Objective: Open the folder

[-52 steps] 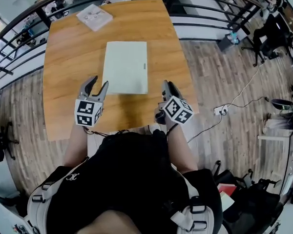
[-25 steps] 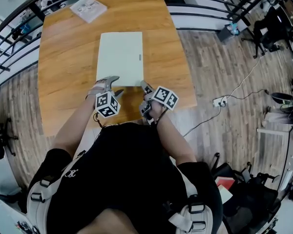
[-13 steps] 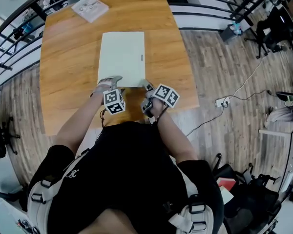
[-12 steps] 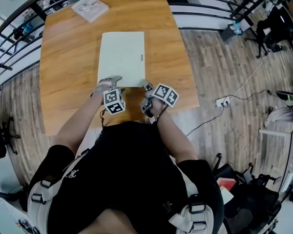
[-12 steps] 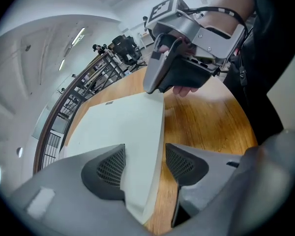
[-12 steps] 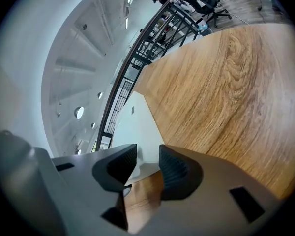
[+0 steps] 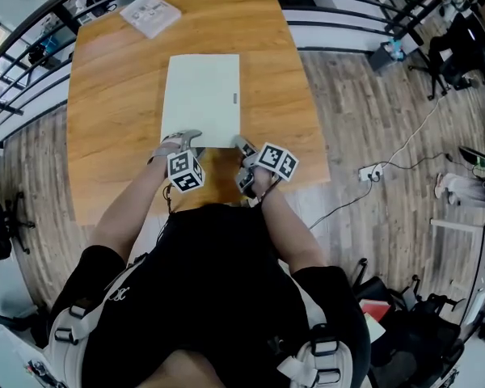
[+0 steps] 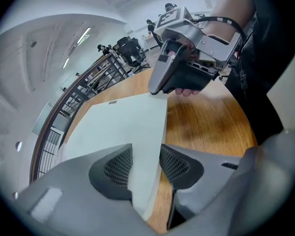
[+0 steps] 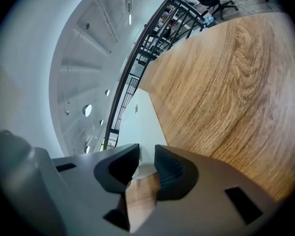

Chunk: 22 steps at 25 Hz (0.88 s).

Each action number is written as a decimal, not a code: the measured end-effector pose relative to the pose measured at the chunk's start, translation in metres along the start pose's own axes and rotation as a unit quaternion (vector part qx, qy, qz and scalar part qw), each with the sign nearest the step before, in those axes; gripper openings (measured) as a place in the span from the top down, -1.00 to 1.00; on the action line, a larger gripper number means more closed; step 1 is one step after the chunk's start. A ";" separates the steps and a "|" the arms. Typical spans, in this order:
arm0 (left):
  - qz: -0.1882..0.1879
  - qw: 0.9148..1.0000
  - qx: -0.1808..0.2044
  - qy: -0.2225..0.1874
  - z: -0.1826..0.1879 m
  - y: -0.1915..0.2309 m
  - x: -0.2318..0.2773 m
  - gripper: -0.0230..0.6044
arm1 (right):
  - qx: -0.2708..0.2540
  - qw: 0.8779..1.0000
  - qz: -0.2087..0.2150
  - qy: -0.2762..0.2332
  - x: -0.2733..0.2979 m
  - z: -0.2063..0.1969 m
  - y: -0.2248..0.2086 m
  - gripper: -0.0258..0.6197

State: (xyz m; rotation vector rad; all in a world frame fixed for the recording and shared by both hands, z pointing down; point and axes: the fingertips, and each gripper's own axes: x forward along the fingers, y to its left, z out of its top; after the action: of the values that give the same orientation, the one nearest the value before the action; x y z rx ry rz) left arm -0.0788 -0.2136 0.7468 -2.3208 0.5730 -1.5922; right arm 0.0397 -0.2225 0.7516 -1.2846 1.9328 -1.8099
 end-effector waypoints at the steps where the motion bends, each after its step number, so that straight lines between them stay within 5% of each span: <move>1: -0.006 1.000 -0.004 -0.001 0.001 -0.002 0.000 0.38 | 0.002 1.000 0.001 0.001 -0.001 -0.001 -0.001 0.60; 5: -0.032 0.999 -0.040 -0.009 0.004 -0.003 -0.002 0.42 | 0.004 1.000 0.002 -0.005 -0.003 0.000 -0.003 0.60; 9: -0.071 0.988 -0.121 -0.060 0.006 0.002 -0.008 0.48 | -0.006 1.000 0.003 0.001 0.000 0.000 -0.002 0.59; 14: -0.099 0.953 -0.253 -0.132 0.009 0.013 -0.027 0.69 | -0.033 0.999 -0.003 0.014 -0.003 -0.002 0.000 0.60; 18: -0.094 0.932 -0.306 -0.171 0.012 0.024 -0.036 0.76 | -0.042 0.999 -0.005 0.018 -0.002 -0.001 0.001 0.60; 22: -0.088 0.889 -0.382 -0.238 0.018 0.051 -0.062 0.79 | -0.046 0.999 -0.008 0.020 -0.002 -0.001 0.002 0.60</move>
State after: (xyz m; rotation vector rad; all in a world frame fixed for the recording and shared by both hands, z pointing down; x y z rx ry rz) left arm -0.0904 -0.2300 0.6676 -3.2647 1.0149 -0.8372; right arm 0.0393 -0.2202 0.7496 -1.3062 2.0540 -1.7869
